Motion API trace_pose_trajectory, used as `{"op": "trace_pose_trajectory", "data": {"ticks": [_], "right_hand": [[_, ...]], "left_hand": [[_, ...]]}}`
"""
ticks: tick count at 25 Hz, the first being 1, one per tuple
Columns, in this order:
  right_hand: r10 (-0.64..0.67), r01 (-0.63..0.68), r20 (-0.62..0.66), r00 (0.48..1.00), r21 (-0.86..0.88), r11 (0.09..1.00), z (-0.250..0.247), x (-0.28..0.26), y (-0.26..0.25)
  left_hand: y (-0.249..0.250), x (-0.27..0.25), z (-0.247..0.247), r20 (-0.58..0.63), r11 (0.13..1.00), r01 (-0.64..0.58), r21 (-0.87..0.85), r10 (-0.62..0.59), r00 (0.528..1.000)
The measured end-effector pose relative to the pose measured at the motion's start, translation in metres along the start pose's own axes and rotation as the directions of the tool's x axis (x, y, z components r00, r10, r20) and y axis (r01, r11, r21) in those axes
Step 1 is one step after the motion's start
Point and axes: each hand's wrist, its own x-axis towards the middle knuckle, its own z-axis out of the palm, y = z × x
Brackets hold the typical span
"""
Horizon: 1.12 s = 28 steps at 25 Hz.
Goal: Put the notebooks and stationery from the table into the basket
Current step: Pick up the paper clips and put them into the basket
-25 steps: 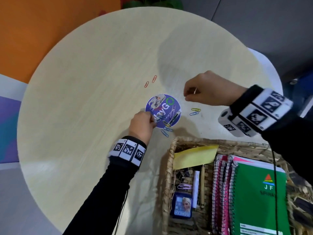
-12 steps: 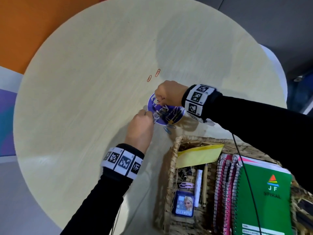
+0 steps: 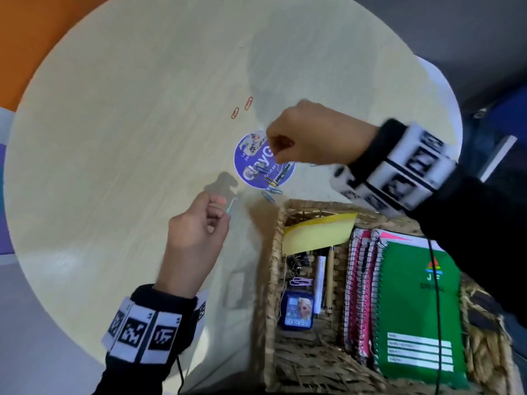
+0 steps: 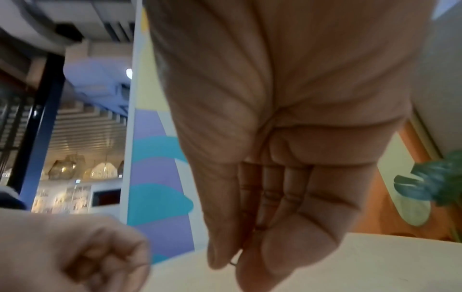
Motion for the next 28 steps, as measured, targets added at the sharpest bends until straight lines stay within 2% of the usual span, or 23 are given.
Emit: {"op": "trace_pose_trajectory", "data": {"ticks": [3, 7, 11, 14, 16, 17, 20, 24, 28], "right_hand": [[0.034, -0.034, 0.003, 0.999, 0.161, 0.986, 0.024, -0.070, -0.018], [0.188, -0.223, 0.178, 0.966, 0.204, 0.953, 0.095, -0.116, -0.032], [0.285, -0.331, 0.248, 0.926, 0.167, 0.929, 0.142, -0.121, -0.036], [0.328, -0.366, 0.258, 0.909, 0.118, 0.923, 0.154, -0.114, -0.041], [0.331, -0.367, 0.229, 0.915, 0.136, 0.920, 0.155, -0.114, -0.040], [0.333, -0.366, 0.203, 0.921, 0.158, 0.917, 0.153, -0.117, -0.038], [0.395, -0.402, 0.079, 0.915, 0.250, 0.881, 0.139, -0.138, -0.023], [0.460, -0.403, -0.086, 0.884, 0.362, 0.841, 0.126, -0.178, -0.016], [0.488, -0.401, -0.107, 0.866, 0.432, 0.808, 0.128, -0.199, -0.022]], "left_hand": [[0.022, -0.014, -0.008, 0.004, 0.995, -0.089, -0.031, 0.090, 0.996], [0.048, -0.038, -0.013, 0.092, 0.959, -0.282, 0.031, 0.278, 0.956], [0.057, -0.063, -0.006, 0.297, 0.854, -0.514, 0.086, 0.470, 0.831], [0.052, -0.079, 0.007, 0.479, 0.752, -0.636, 0.174, 0.499, 0.722], [0.051, -0.085, 0.016, 0.597, 0.651, -0.698, 0.298, 0.444, 0.669], [0.054, -0.089, 0.021, 0.648, 0.599, -0.712, 0.366, 0.385, 0.657], [0.068, -0.098, 0.035, 0.718, 0.407, -0.730, 0.550, 0.216, 0.661], [0.074, -0.107, 0.061, 0.747, 0.237, -0.725, 0.647, -0.007, 0.665], [0.068, -0.109, 0.082, 0.768, 0.084, -0.767, 0.637, -0.156, 0.621]]}}
